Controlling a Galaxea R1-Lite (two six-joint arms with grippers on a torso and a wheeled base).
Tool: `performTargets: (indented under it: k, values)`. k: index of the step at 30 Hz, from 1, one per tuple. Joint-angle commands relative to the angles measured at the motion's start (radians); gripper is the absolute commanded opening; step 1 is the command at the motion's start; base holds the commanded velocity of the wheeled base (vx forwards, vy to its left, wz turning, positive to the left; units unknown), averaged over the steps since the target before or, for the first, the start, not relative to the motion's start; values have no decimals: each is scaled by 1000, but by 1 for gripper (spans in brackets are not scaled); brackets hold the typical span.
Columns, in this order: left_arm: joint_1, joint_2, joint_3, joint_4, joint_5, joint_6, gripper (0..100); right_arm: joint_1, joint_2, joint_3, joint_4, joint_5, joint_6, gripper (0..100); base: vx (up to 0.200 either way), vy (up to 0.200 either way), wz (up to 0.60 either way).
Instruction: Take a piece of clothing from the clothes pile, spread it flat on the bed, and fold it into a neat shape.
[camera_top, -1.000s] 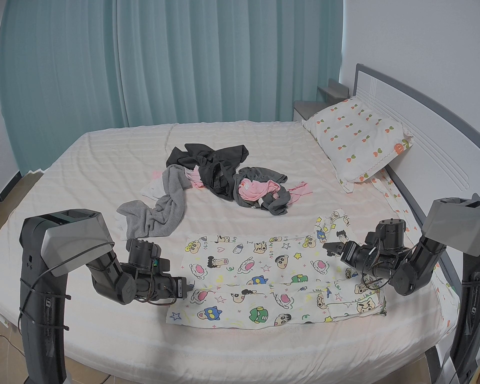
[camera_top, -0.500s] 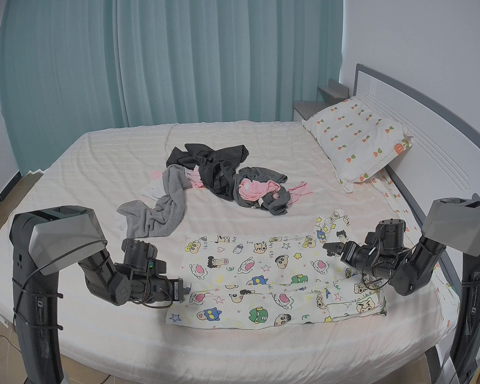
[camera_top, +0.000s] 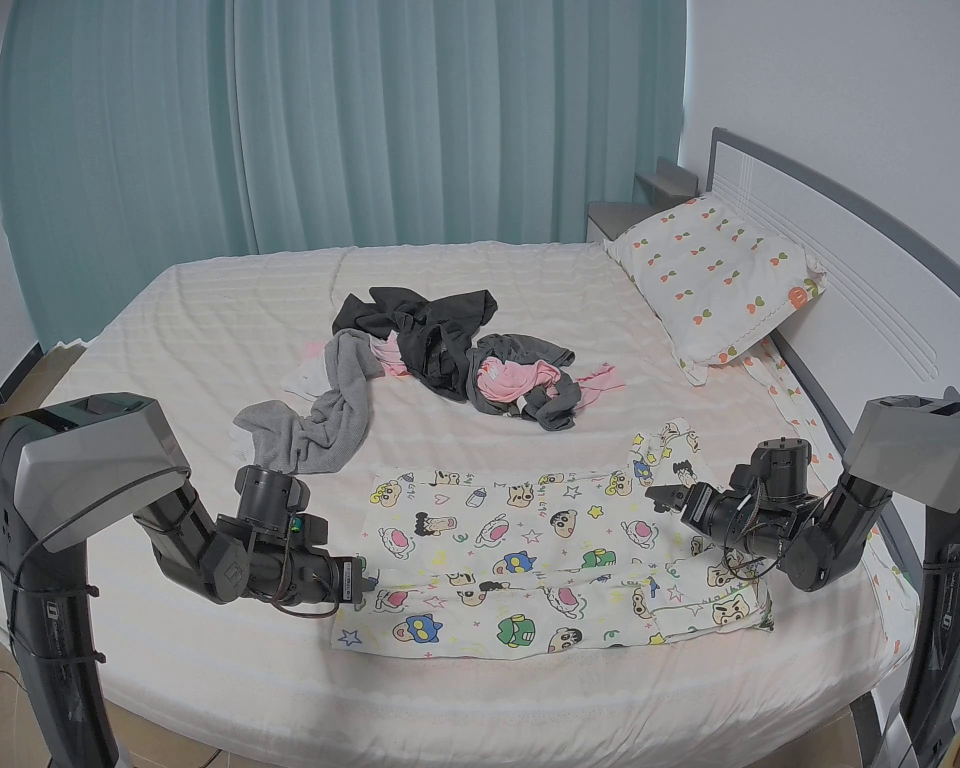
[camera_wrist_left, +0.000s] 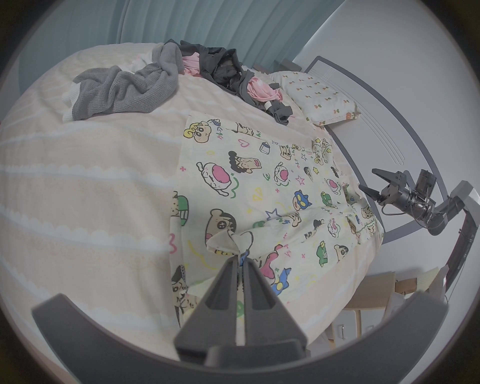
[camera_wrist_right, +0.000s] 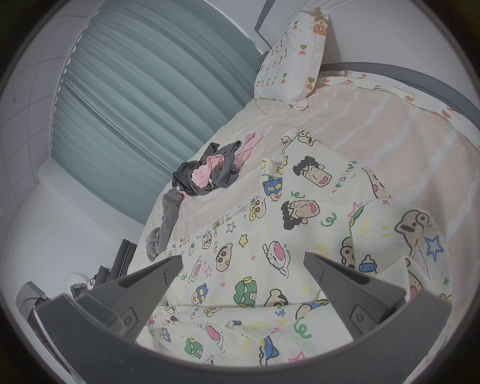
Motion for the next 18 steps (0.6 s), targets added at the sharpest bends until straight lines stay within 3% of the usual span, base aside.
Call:
performTargets:
  k: [1, 5, 11, 18]
  values:
    - [-15, -59, -6, 60, 1, -46, 0, 1, 3, -1, 0, 0, 0, 100, 0, 0, 0]
    - [-23, -88, -32, 133, 12, -113, 0, 0, 3, -1, 0, 0, 0, 100, 0, 0, 0]
    - [-24, -87, -43, 171, 70, -141, 0, 1, 3, -1, 0, 0, -2, 100, 0, 0, 0]
    - [-40, -93, -117, 361, 70, -219, 0, 1, 10, -3, 0, -1, -3, 100, 0, 0, 0]
